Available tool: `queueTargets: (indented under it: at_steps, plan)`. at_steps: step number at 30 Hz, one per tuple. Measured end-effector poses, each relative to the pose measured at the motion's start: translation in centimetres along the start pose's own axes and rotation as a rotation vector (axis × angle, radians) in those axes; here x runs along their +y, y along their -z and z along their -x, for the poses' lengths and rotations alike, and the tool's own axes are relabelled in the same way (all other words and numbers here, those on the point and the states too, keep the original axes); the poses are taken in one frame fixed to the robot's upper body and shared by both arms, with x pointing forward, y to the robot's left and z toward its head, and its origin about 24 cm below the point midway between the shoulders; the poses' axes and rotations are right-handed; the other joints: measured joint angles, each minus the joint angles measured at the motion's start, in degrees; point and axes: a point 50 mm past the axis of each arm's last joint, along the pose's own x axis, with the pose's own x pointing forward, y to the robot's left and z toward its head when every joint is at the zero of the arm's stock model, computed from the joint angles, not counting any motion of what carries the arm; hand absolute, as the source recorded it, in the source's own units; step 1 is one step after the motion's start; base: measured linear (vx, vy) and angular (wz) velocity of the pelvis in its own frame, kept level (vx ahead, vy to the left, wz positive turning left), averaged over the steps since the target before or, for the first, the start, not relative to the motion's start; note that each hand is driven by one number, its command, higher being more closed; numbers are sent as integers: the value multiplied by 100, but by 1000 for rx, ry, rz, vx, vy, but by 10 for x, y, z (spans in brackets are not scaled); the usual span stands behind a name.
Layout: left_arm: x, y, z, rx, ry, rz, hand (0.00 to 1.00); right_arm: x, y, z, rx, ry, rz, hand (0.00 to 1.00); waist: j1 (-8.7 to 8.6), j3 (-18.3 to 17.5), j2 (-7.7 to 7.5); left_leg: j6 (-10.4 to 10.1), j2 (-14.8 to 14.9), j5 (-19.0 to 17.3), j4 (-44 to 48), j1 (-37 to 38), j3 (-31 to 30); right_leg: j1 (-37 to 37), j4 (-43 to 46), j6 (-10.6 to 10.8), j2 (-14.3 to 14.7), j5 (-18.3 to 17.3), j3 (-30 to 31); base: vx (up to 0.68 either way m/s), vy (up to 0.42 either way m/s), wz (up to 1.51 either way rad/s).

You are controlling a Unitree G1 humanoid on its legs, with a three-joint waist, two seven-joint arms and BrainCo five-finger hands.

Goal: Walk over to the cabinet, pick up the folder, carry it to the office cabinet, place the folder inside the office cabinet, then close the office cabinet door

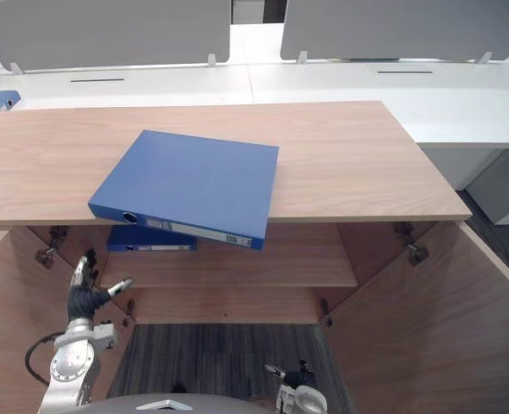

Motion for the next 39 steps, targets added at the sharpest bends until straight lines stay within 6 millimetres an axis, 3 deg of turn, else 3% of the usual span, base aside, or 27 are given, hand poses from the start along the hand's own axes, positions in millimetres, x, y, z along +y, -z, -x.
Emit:
queueTargets:
  at_steps: [6, 17, 23, 30, 39]
  plan:
    - [4, -30, 3, -143, -33, 30, 0, 3, -1, 2, -24, -16, 25, 0, 66, -33, -46, -2, 35, -264, 256, -75, -1, 78, 50, -54, 5, -126, 24, -8, -16, -2]
    - [-5, -68, 9, -321, -1, 84, 0, 5, 2, 2, -19, -20, 54, 0, 82, -146, -73, 29, 36, -256, 315, -82, -33, 82, 63, -65, 53, -142, 58, -3, -6, 1]
    - [-10, -71, 10, -362, 50, -20, 0, 2, 7, 1, 10, -19, 83, 0, 53, -278, -82, 30, 36, -255, 349, -78, -30, 89, 62, -67, 64, -141, 120, 0, 0, 0]
    - [-17, -96, 3, -563, 155, -281, 0, -5, 6, -2, 15, -5, 108, 0, -39, -325, -34, 50, 6, -123, 151, 89, -28, 129, 59, -80, 71, -135, 147, -42, -3, 0]
    - [-29, -123, -2, -746, 252, -388, 0, -23, 13, -4, 61, 31, 183, 0, -209, -345, -4, 50, 0, -83, 58, 243, 38, 154, 37, -89, 89, -102, 266, -16, 0, -5]
